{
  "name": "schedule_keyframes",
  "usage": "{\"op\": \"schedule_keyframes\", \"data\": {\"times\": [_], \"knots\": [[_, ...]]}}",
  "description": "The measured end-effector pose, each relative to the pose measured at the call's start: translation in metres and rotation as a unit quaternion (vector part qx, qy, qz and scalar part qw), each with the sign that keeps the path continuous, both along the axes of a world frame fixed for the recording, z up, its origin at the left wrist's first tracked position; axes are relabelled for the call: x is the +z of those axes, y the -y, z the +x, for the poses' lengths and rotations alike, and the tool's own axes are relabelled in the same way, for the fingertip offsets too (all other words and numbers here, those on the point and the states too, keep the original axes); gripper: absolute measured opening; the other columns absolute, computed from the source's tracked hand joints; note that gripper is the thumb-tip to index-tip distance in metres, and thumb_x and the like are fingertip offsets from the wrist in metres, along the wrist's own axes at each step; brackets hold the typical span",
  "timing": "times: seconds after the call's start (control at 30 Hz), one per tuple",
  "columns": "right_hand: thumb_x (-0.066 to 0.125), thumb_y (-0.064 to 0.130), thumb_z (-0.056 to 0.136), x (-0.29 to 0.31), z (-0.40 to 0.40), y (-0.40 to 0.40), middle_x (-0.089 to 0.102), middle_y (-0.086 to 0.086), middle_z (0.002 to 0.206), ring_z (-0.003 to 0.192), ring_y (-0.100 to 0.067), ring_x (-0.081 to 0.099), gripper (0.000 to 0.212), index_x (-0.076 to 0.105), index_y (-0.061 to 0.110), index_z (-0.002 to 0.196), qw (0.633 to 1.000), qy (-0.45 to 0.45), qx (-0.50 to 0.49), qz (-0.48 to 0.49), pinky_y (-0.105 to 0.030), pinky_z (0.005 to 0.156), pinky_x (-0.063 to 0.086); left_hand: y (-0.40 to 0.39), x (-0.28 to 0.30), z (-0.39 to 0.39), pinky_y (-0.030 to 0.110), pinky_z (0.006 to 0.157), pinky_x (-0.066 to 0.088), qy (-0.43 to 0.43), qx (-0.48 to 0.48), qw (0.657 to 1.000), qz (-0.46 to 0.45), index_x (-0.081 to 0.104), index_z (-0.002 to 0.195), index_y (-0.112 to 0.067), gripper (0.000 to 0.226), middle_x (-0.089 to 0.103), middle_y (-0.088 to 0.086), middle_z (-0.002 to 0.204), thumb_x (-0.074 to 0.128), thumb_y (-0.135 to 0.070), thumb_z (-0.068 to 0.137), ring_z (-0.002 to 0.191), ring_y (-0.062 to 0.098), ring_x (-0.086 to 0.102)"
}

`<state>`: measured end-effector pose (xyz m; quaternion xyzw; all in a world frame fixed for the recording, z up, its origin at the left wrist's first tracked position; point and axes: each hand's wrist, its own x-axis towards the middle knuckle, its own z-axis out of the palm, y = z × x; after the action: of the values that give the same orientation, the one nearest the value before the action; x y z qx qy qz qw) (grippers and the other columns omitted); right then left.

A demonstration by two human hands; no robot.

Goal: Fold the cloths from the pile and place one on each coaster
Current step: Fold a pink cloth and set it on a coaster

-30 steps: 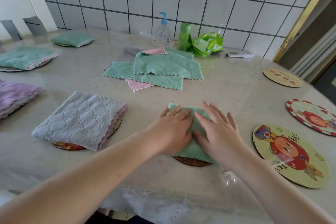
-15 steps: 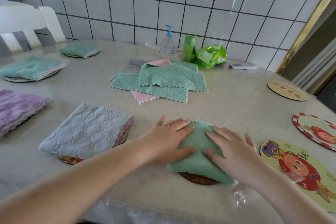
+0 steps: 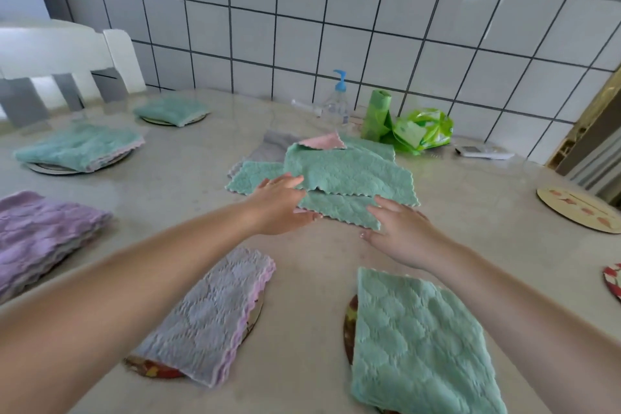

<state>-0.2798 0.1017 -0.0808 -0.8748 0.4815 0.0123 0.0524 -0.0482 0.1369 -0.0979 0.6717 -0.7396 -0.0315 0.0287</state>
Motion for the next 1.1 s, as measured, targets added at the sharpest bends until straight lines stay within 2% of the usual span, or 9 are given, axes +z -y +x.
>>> {"op": "schedule_keyframes", "data": {"times": [0.2,0.4,0.53,0.63,0.7,0.83,0.97,1.03,1.1], "knots": [[0.047,0.053,0.089,-0.014,0.031,0.044,0.022,-0.001,0.155,0.137,-0.030,0.028,0.061,0.040,0.021,0.140,1.000,0.004,-0.029,0.009,-0.039,0.113,0.025,0.034,-0.014,0.010,0.049,0.117,0.004,-0.005,-0.036,0.999,0.018,0.025,0.146,-0.021,0.072,0.005,0.002,0.158,0.034,-0.062,0.089,0.145,0.021,-0.004],[0.048,0.049,0.089,-0.018,0.036,0.068,0.035,-0.002,0.146,0.131,-0.026,0.038,0.056,0.044,0.018,0.136,0.998,0.018,-0.054,-0.016,-0.038,0.106,0.035,0.049,-0.010,0.025,0.041,0.109,0.029,-0.060,-0.059,0.993,-0.082,0.041,0.138,-0.014,0.060,0.045,0.002,0.138,0.044,-0.050,0.091,0.128,0.020,0.040],[0.048,0.046,0.089,-0.008,0.039,0.086,0.051,-0.010,0.124,0.108,-0.032,0.056,0.048,0.055,0.010,0.120,0.995,-0.005,-0.102,-0.016,-0.037,0.087,0.048,0.055,0.006,0.032,0.039,0.097,0.042,-0.060,-0.065,0.990,-0.109,0.053,0.128,-0.016,0.043,0.056,0.001,0.124,0.046,-0.040,0.093,0.113,0.020,0.053],[0.049,0.037,0.090,0.019,0.039,0.095,0.062,-0.014,0.104,0.085,-0.029,0.059,0.037,0.061,0.006,0.106,0.992,0.017,-0.114,-0.045,-0.029,0.066,0.042,0.063,0.030,0.037,0.038,0.082,0.049,-0.075,-0.070,0.984,-0.145,0.063,0.111,-0.019,0.026,0.062,-0.002,0.107,0.050,-0.028,0.090,0.098,0.019,0.059],[0.048,0.031,0.090,0.047,0.038,0.094,0.064,-0.016,0.097,0.077,-0.027,0.055,0.032,0.062,0.005,0.103,0.990,0.032,-0.112,-0.077,-0.028,0.063,0.038,0.066,0.056,0.040,0.037,0.080,0.048,-0.076,-0.061,0.981,-0.165,0.064,0.104,-0.018,0.022,0.061,-0.001,0.100,0.050,-0.020,0.087,0.096,0.021,0.058],[0.047,0.029,0.092,0.105,0.035,0.085,0.064,-0.017,0.099,0.087,-0.030,0.060,0.031,0.061,0.005,0.107,0.982,0.051,-0.083,-0.163,-0.027,0.065,0.036,0.067,0.114,0.050,0.037,0.078,0.048,-0.054,-0.031,0.971,-0.232,0.064,0.095,-0.013,0.015,0.064,0.005,0.101,0.051,-0.016,0.088,0.098,0.026,0.058],[0.051,0.028,0.089,0.157,0.027,0.066,0.060,-0.015,0.095,0.091,-0.032,0.060,0.028,0.062,0.010,0.107,0.967,0.072,-0.055,-0.239,-0.029,0.066,0.036,0.048,0.173,0.055,0.034,0.083,0.048,-0.072,-0.008,0.951,-0.300,0.069,0.106,-0.020,0.026,0.067,0.000,0.109,0.048,-0.016,0.090,0.104,0.023,0.059],[0.052,0.027,0.087,0.181,0.023,0.056,0.061,-0.014,0.097,0.094,-0.033,0.060,0.023,0.064,0.012,0.101,0.958,0.075,-0.043,-0.272,-0.030,0.067,0.036,0.036,0.199,0.059,0.025,0.073,0.046,-0.084,0.003,0.943,-0.323,0.068,0.104,-0.025,0.027,0.067,-0.008,0.105,0.049,-0.014,0.089,0.097,0.017,0.059],[0.051,0.023,0.085,0.205,0.018,0.043,0.058,-0.008,0.087,0.091,-0.032,0.060,0.014,0.063,0.017,0.089,0.948,0.087,-0.036,-0.304,-0.030,0.067,0.038,0.022,0.220,0.063,0.027,0.070,0.048,-0.112,0.004,0.934,-0.339,0.064,0.101,-0.027,0.025,0.066,-0.010,0.099,0.049,-0.014,0.087,0.091,0.016,0.061]]}}
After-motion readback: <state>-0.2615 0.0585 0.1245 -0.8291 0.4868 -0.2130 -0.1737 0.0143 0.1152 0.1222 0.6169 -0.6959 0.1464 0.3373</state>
